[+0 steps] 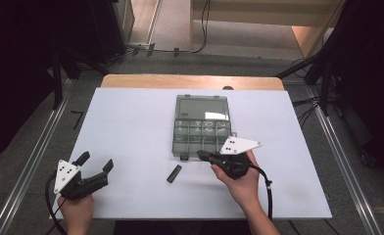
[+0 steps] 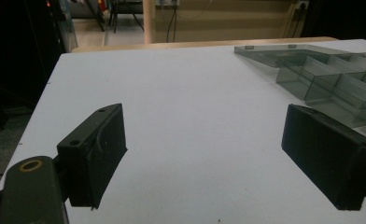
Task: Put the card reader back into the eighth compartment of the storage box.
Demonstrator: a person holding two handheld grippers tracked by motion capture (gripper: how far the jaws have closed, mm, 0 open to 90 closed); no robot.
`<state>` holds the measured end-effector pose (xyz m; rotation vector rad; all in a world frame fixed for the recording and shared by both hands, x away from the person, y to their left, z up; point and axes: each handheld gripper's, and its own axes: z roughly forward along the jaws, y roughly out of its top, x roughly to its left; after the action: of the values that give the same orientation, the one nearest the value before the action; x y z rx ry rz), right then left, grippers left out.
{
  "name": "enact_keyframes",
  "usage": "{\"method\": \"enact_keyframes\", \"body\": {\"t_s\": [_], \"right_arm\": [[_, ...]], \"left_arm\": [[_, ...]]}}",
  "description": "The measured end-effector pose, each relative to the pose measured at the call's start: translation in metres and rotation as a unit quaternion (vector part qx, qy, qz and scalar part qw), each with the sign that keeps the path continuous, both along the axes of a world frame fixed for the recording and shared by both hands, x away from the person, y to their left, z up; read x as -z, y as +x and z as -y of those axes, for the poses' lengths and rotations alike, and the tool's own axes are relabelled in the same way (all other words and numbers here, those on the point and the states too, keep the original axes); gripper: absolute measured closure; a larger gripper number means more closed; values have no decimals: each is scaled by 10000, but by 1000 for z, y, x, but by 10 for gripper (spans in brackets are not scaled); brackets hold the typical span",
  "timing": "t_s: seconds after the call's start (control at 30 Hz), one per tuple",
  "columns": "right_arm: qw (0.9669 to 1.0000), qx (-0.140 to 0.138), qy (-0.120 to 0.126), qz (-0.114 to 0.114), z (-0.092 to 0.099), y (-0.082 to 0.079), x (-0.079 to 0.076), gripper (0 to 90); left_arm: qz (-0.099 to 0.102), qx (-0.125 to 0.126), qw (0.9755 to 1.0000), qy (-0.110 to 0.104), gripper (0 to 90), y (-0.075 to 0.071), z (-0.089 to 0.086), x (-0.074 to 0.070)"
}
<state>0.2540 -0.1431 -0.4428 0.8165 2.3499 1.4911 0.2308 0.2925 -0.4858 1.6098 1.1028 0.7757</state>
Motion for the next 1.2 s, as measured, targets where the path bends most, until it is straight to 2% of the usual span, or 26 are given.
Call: {"method": "enact_keyframes", "body": {"t_s": [0.4,1.0,1.2], "right_arm": [[9991,-390,-119,-141,-39,6,11,876],[9954,-805,-399,-344,-84,7,32,877],[9939,-851,-555,-439,-95,5,41,877]], "left_arm": [[30,-5,10000,-48,142,0,-1,0],[56,-16,9999,-117,142,-1,-3,-1],[68,-18,9999,-146,142,-1,-3,-1]]}}
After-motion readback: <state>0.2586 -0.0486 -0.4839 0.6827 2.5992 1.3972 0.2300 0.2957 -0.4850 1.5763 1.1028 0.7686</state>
